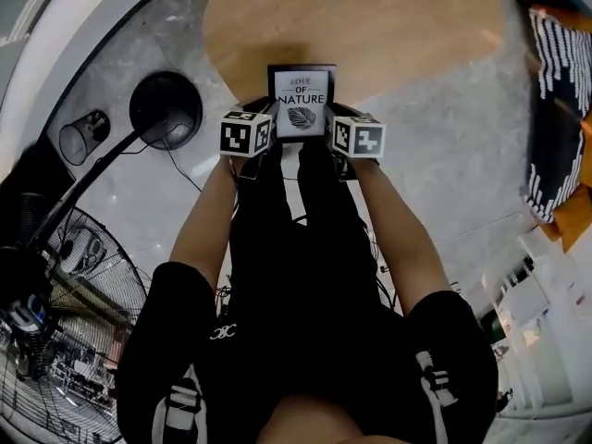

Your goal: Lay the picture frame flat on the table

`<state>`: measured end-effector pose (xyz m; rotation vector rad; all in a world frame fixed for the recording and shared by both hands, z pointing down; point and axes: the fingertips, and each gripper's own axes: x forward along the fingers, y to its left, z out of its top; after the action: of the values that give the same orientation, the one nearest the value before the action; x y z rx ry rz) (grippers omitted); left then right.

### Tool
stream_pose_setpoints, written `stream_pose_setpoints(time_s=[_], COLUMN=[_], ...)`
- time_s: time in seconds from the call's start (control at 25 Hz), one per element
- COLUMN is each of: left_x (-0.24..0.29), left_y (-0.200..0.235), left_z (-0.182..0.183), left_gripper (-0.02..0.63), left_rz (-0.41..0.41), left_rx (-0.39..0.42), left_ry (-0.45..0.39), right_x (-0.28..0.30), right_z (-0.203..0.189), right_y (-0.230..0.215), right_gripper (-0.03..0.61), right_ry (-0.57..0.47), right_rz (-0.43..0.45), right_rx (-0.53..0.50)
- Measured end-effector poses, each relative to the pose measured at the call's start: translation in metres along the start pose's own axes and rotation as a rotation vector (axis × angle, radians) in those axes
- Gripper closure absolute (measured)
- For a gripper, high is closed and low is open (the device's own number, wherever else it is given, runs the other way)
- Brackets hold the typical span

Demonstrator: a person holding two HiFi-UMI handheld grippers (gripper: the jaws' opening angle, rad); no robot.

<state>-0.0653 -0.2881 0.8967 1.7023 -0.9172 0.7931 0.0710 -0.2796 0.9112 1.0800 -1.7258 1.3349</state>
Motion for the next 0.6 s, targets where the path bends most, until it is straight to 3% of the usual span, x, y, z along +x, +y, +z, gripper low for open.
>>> stream_pose_setpoints(time_s=[0.6], left_x=[0.106], left_y=[0.059], left_z=[-0.007], left_gripper=[0.518], left_rz=[-0.044], left_rx=[-0.059], left_ry=[0.065], right_x=[0.11], right_z=[0.011], right_y=[-0.053], right_gripper=[0.492], right_ry=[0.064], right_rz=[-0.077], right_rx=[-0.017])
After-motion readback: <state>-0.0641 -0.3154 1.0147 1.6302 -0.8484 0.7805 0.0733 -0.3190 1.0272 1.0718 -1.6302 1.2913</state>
